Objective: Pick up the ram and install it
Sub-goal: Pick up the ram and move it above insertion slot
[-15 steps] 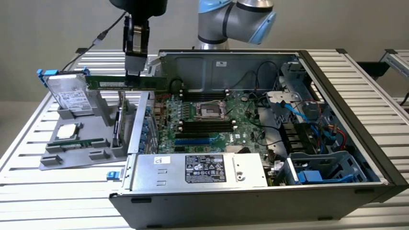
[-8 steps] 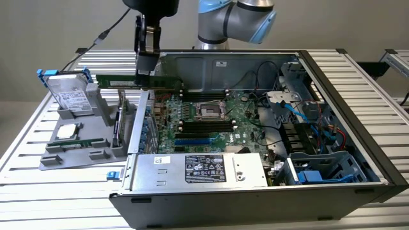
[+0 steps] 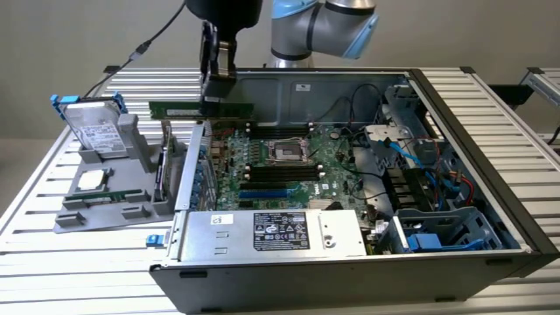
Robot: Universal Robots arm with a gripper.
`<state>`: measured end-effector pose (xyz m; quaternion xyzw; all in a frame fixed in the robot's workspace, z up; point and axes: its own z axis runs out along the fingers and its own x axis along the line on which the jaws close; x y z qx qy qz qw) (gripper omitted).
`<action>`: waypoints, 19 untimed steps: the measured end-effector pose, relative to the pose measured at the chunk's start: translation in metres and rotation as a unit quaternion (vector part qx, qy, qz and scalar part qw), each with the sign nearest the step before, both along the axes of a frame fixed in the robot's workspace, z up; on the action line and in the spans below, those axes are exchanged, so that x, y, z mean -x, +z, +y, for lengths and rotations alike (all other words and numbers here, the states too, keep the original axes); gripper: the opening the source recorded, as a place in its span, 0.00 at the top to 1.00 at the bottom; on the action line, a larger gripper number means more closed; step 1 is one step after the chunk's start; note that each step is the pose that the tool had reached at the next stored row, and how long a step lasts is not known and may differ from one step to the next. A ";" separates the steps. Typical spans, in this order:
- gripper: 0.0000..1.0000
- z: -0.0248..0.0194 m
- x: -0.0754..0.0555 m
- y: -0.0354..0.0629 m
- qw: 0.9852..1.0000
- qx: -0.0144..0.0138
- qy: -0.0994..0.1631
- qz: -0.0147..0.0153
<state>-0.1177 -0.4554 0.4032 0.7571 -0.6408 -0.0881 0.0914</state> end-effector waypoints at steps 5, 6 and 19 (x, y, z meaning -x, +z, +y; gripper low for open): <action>0.86 0.0003 -0.011 -0.0033 1.000 -0.019 -0.001 0.000; 0.86 0.0003 -0.013 -0.0040 1.000 -0.023 -0.001 0.000; 0.86 0.0020 -0.046 -0.0103 0.999 -0.050 -0.003 0.000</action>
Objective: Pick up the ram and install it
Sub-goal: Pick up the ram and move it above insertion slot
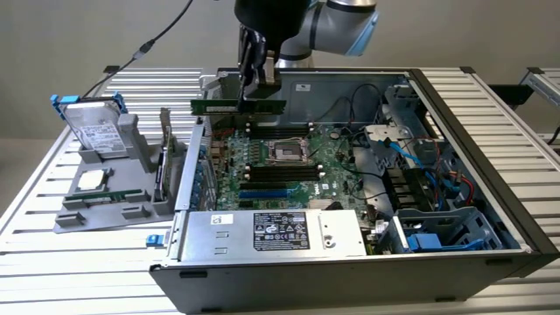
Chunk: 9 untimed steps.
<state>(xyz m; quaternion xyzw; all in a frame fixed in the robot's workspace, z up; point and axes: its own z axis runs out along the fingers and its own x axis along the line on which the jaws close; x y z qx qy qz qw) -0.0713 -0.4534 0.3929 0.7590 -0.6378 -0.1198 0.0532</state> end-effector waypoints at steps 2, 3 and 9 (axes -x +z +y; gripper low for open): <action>0.86 0.0003 -0.004 -0.0011 1.000 -0.003 0.000 0.000; 0.86 0.0004 -0.005 -0.0015 1.000 -0.004 -0.001 -0.001; 0.86 0.0021 -0.016 -0.0044 1.000 -0.007 -0.001 -0.002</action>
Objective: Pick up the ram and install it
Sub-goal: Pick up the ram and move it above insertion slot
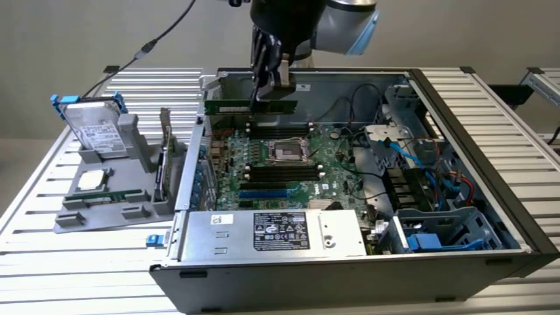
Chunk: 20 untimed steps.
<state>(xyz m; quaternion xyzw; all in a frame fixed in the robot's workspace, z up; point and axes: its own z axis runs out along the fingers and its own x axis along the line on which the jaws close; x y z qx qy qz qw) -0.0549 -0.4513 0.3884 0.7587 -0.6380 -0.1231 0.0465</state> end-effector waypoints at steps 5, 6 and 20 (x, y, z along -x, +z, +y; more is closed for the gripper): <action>0.86 0.0041 -0.008 -0.0036 1.000 0.000 0.000 -0.001; 0.86 0.0049 -0.008 -0.0048 1.000 -0.001 -0.001 -0.001; 0.86 0.0303 -0.019 -0.0095 1.000 0.000 -0.004 -0.025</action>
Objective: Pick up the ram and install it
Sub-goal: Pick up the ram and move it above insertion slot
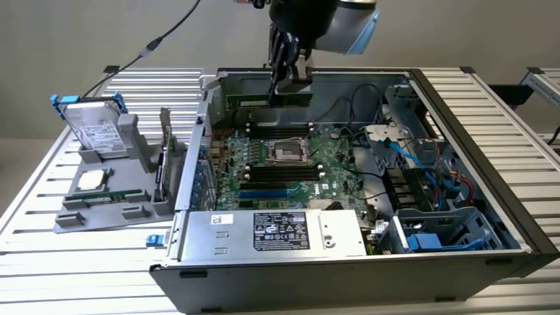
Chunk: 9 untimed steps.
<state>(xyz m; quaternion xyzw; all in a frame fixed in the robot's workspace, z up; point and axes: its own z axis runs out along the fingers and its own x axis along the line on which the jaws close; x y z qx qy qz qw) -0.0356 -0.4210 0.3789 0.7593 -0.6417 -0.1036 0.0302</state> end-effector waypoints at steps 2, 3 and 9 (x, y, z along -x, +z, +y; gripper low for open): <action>0.86 0.0024 -0.002 -0.0005 1.000 0.002 0.000 -0.010; 0.86 0.0032 -0.003 -0.0008 1.000 0.004 0.001 -0.014; 0.86 0.0066 -0.005 -0.0026 0.999 0.030 0.004 -0.025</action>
